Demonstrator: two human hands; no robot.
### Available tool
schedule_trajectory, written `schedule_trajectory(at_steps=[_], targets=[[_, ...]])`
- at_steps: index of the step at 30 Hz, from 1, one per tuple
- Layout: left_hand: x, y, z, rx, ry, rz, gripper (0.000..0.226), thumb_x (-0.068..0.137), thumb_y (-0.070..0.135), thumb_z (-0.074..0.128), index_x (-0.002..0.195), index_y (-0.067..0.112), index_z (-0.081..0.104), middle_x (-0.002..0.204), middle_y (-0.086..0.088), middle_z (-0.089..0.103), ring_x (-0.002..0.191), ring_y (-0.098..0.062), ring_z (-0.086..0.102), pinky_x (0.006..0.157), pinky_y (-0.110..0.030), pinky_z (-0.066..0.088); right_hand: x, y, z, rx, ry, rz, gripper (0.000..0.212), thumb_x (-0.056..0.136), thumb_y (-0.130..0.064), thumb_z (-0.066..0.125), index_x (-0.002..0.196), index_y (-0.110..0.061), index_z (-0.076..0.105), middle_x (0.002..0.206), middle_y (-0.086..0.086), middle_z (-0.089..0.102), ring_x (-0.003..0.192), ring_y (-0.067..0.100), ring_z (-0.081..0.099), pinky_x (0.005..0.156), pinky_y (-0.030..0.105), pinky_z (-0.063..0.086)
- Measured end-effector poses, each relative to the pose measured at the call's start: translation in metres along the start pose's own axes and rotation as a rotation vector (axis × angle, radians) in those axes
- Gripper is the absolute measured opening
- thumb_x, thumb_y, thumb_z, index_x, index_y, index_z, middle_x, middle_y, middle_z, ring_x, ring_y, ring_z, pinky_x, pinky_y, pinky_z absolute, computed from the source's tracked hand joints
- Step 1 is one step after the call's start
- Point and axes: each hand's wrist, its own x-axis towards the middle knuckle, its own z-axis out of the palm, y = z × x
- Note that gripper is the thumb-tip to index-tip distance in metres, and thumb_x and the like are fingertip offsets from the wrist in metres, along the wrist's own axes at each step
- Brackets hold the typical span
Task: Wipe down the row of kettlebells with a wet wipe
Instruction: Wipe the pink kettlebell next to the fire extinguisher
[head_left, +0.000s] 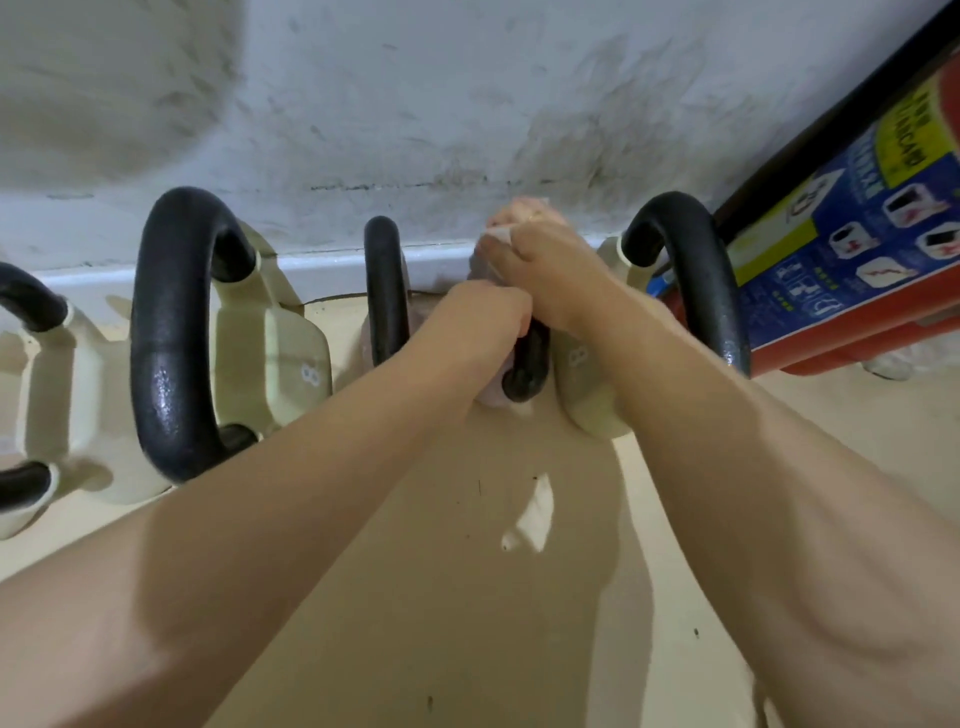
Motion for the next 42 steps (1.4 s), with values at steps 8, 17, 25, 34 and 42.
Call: schedule_trajectory(at_steps=[8, 17, 25, 34, 42], targets=[[0.002, -0.016, 0.004, 0.028, -0.107, 0.151, 0.033, 0.08, 0.028, 0.066, 0.108, 0.011, 0.061, 0.099, -0.009, 0.07, 0.094, -0.024, 0.066, 0.081, -0.037, 0.055, -0.002, 0.008, -0.008, 0.295, -0.001, 0.089, 0.034, 0.098, -0.025, 0.038, 0.1, -0.005, 0.065, 0.122, 0.012, 0.05, 0.116, 0.022, 0.047, 0.101, 0.023, 0.031], [0.003, -0.032, -0.003, -0.043, -0.175, 0.17, 0.028, 0.083, 0.025, 0.066, 0.11, 0.016, 0.064, 0.105, -0.006, 0.071, 0.097, -0.022, 0.067, 0.088, -0.042, 0.055, 0.0, -0.001, -0.006, 0.473, 0.103, 0.156, 0.04, 0.097, -0.021, 0.036, 0.07, -0.007, 0.062, 0.078, 0.001, 0.052, 0.082, 0.018, 0.053, 0.081, 0.032, 0.041], [-0.017, -0.05, -0.003, -0.054, -0.185, 0.183, 0.026, 0.08, 0.019, 0.07, 0.103, 0.021, 0.059, 0.098, -0.003, 0.072, 0.093, -0.018, 0.069, 0.092, -0.039, 0.053, -0.009, 0.001, -0.001, 0.795, 0.071, 0.179, 0.04, 0.096, -0.029, 0.036, 0.071, -0.01, 0.061, 0.073, -0.003, 0.061, 0.071, 0.012, 0.056, 0.076, 0.027, 0.046], [-0.031, -0.078, 0.004, -0.089, -0.204, 0.22, 0.034, 0.082, 0.019, 0.068, 0.113, 0.027, 0.057, 0.096, 0.006, 0.072, 0.084, -0.004, 0.068, 0.065, -0.012, 0.048, -0.029, 0.0, 0.005, 0.796, 0.032, 0.066, 0.037, 0.092, -0.029, 0.042, 0.065, -0.011, 0.06, 0.071, 0.008, 0.059, 0.071, 0.02, 0.058, 0.077, 0.038, 0.048], [-0.037, -0.072, 0.002, -0.022, -0.136, 0.236, 0.019, 0.084, 0.023, 0.065, 0.102, 0.025, 0.059, 0.096, 0.003, 0.073, 0.089, -0.011, 0.068, 0.076, -0.019, 0.052, -0.033, -0.005, -0.001, -0.05, 0.068, -0.165, 0.044, 0.094, -0.027, 0.046, 0.054, -0.01, 0.051, 0.089, 0.007, 0.062, 0.087, 0.012, 0.049, 0.105, 0.032, 0.033]])
